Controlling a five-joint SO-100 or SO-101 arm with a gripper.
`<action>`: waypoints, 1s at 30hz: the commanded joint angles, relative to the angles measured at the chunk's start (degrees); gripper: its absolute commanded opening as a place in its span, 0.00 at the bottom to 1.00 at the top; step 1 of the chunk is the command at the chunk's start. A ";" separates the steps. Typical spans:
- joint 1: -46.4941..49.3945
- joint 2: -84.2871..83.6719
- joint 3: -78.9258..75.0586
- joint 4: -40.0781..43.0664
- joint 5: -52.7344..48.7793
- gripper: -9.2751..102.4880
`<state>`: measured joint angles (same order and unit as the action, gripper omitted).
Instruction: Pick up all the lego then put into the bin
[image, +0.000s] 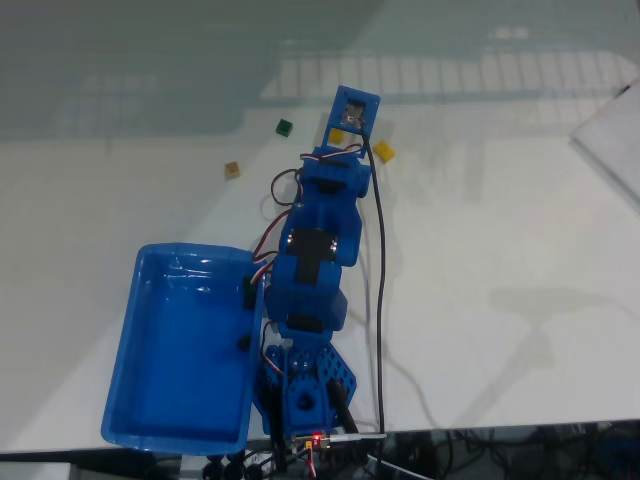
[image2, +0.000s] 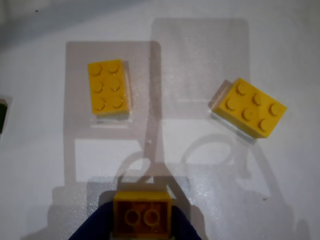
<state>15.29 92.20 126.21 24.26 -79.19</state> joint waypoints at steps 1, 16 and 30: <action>-0.88 0.44 -2.29 -0.79 -0.26 0.08; -29.79 57.83 6.59 31.03 13.54 0.08; -78.49 87.63 14.59 63.11 14.68 0.10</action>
<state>-59.68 179.03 141.15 85.87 -63.28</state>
